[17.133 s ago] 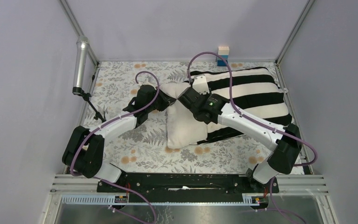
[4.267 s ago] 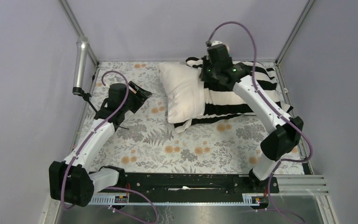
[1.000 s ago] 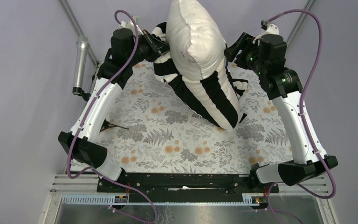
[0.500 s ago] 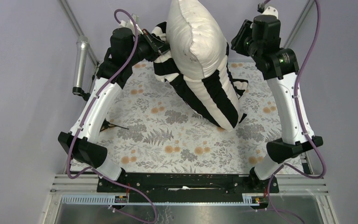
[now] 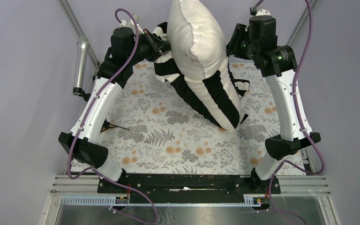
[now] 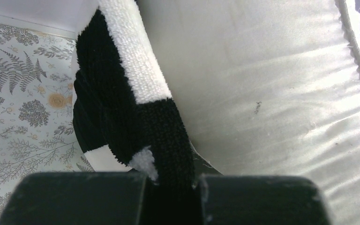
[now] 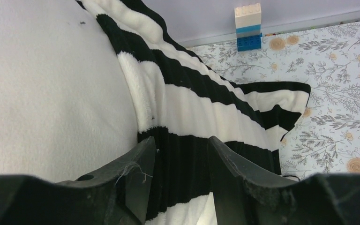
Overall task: Put the pillow into the pillowcase
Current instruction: Stuff the pillow into the pillowcase.
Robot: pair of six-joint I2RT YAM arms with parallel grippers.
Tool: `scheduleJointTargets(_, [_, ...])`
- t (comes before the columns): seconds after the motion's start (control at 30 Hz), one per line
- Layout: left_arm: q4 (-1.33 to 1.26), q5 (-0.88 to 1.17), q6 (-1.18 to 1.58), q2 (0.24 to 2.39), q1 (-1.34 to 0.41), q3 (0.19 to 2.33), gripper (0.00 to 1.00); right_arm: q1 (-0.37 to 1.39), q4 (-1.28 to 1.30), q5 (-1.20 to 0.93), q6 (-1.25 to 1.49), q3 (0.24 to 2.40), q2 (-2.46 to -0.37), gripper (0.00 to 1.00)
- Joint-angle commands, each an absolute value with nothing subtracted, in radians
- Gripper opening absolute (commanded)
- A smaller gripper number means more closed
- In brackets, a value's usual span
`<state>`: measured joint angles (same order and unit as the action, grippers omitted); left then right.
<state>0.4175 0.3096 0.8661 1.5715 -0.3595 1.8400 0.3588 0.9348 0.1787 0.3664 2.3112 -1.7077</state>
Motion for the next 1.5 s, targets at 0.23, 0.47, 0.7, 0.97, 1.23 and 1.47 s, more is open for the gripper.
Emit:
scheduleJointTargets(0.23, [0.322, 0.334, 0.861, 1.559, -0.36, 1.911, 0.0, 0.419, 0.841, 0.199, 0.385, 2.145, -1.537, 0.55])
scheduleJointTargets(0.47, [0.317, 0.335, 0.869, 1.565, -0.36, 1.91, 0.0, 0.508, 0.895, 0.219, 0.385, 2.162, -1.562, 0.56])
scheduleJointTargets(0.7, [0.316, 0.337, 0.873, 1.562, -0.36, 1.91, 0.0, 0.577, 0.911, 0.299, 0.415, 2.052, -1.529, 0.56])
scheduleJointTargets(0.97, [0.324, 0.33, 0.868, 1.558, -0.358, 1.918, 0.0, 0.562, 0.949, 0.507, 0.37, 2.075, -1.568, 0.59])
scheduleJointTargets(1.23, [0.348, 0.341, 0.866, 1.56, -0.326, 1.933, 0.0, 0.532, 1.085, 0.633, 0.308, 2.424, -1.766, 0.56])
scheduleJointTargets(1.47, [0.348, 0.356, 0.873, 1.561, -0.307, 1.933, 0.0, 0.525, 1.185, 0.725, 0.287, 2.631, -1.89, 0.47])
